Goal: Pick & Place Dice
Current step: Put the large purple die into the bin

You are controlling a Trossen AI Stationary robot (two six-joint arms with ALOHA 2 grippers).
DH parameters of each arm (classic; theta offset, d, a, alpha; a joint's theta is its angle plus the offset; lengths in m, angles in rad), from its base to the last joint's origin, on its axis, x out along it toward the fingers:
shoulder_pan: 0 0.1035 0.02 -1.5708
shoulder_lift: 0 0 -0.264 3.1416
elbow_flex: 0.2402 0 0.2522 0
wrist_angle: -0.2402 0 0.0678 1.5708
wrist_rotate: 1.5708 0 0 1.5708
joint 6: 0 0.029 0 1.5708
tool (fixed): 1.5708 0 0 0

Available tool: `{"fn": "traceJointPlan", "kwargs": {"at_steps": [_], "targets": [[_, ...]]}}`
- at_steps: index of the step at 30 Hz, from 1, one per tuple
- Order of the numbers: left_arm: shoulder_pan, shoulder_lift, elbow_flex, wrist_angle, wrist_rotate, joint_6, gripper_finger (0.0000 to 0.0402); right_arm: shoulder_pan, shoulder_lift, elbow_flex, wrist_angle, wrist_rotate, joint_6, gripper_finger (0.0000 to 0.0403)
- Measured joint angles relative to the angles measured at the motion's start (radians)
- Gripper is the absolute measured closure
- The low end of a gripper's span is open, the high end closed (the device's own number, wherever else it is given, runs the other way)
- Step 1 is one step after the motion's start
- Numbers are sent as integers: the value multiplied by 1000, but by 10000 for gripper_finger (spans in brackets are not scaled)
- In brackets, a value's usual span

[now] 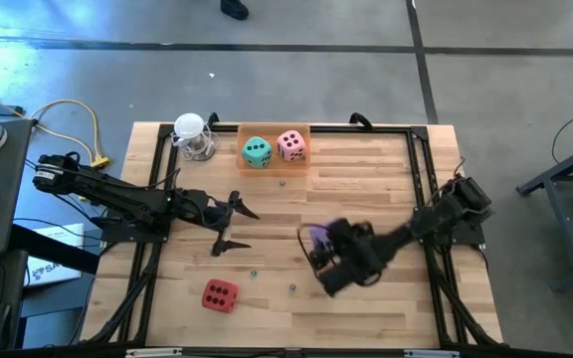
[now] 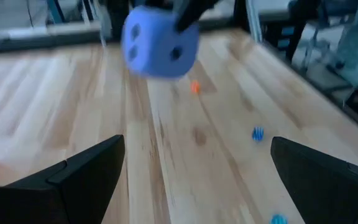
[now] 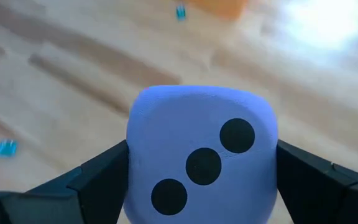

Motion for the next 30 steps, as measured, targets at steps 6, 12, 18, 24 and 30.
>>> {"fn": "traceJointPlan", "kwargs": {"at_steps": [6, 12, 18, 24, 30], "targets": [[-1, -2, 0, 30, 0, -122, 6, -190, 0, 56, 113, 39, -363, 69], [6, -99, 0, -74, -21, -104, 6, -374, 0, 61, 411, -21, -750, 69], [0, -352, 0, -297, -220, -104, 6, -524, 7, 61, 601, -100, -951, 69], [-3, -568, 0, -450, -294, -100, 6, -649, 38, 63, 662, -143, -998, 69], [-3, -627, 1, -511, -294, -91, 6, -709, 105, 62, 694, -192, -1002, 69]]}}
